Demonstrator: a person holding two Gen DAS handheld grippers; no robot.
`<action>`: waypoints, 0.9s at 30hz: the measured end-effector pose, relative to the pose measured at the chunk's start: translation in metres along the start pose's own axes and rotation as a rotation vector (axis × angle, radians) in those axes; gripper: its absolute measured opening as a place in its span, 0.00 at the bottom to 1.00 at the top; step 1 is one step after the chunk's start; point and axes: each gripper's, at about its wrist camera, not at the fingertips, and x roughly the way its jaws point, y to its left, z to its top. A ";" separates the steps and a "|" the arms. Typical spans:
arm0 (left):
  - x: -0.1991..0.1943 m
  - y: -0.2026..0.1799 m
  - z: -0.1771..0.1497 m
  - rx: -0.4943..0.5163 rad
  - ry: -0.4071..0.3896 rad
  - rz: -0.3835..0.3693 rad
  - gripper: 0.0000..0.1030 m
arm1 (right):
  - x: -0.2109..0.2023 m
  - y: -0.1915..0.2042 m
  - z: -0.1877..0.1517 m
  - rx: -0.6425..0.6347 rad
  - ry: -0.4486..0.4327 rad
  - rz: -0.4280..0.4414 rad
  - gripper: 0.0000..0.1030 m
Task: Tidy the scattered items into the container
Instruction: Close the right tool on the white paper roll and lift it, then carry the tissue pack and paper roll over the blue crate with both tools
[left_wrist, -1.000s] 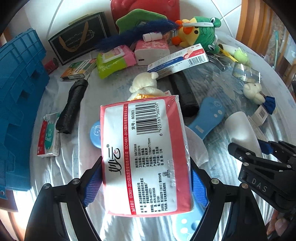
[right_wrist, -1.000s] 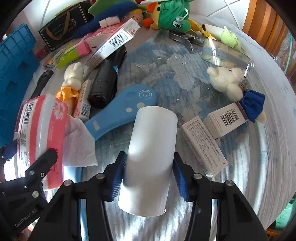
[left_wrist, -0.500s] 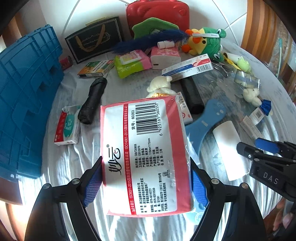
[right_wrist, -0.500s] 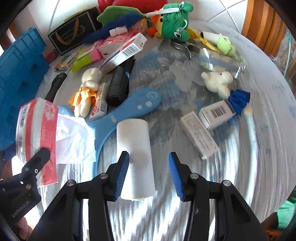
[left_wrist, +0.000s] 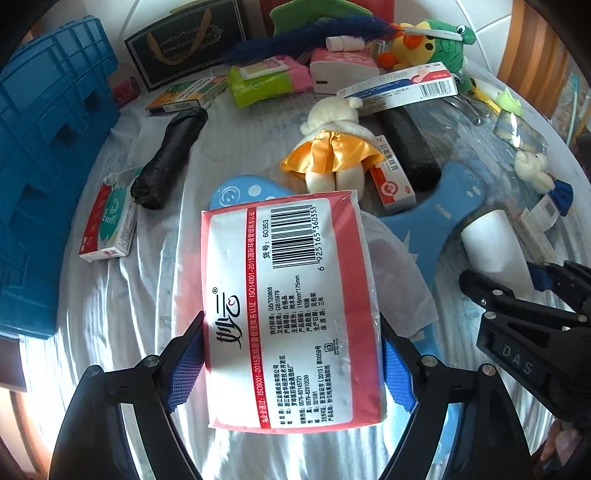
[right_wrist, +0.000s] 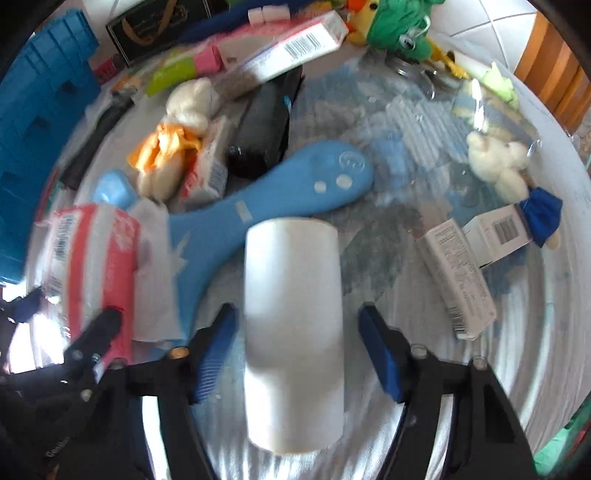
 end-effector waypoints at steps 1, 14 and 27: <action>-0.002 0.000 0.000 0.003 -0.004 0.000 0.80 | 0.001 0.003 0.000 -0.009 -0.002 -0.005 0.45; -0.071 0.021 0.019 -0.023 -0.151 0.024 0.80 | -0.048 0.007 0.010 -0.005 -0.145 0.055 0.44; -0.177 0.074 0.043 -0.140 -0.396 0.137 0.79 | -0.172 0.052 0.052 -0.151 -0.401 0.185 0.44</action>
